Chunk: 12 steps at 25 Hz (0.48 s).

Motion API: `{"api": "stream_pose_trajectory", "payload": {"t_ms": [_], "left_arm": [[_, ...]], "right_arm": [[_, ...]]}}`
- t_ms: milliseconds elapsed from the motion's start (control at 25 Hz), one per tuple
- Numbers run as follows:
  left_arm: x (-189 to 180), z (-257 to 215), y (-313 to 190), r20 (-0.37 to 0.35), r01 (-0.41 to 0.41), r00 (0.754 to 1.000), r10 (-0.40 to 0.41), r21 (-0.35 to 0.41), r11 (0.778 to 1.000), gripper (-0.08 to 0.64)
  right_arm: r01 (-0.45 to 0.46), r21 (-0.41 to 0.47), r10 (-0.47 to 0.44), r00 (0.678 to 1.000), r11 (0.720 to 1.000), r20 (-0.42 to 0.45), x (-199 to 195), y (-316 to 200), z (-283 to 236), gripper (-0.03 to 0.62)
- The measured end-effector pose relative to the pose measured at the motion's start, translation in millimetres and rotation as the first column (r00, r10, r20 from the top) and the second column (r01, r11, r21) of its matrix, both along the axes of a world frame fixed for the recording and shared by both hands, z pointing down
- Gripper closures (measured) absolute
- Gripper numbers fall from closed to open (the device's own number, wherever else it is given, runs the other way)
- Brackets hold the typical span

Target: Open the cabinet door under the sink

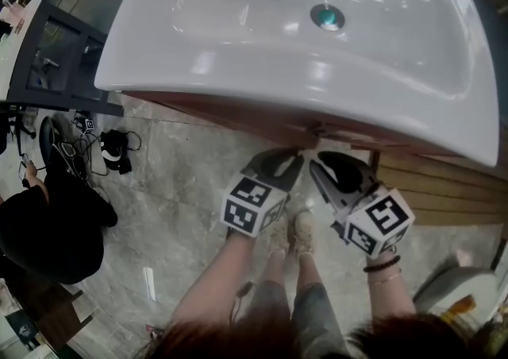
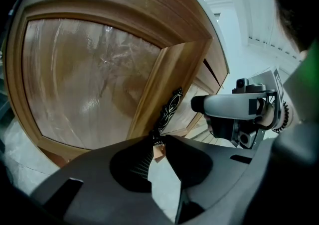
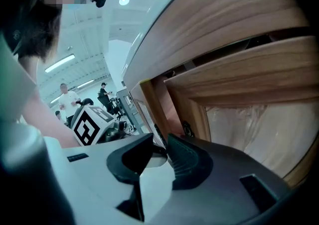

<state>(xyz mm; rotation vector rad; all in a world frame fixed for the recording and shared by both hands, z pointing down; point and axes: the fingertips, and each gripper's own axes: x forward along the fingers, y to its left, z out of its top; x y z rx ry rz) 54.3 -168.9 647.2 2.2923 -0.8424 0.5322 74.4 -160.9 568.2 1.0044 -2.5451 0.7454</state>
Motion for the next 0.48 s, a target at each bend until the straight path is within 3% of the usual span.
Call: {"api": "stream_pose_trajectory", "payload": {"t_ms": [80,480], "left_arm": [[-1,0,2,0.002,-0.005,1.0,0.005,0.002,1.0,0.474],[-2,-2,5,0.0,-0.003,1.0,0.003,0.0,1.0,0.474]], "right_arm": [[0.028,0.006,-0.028,0.999,1.0,-0.029,-5,-2,3,0.466],[0.064,0.077,-0.064,0.998,0.995,-0.005,-20,-20,-9,0.46]]}}
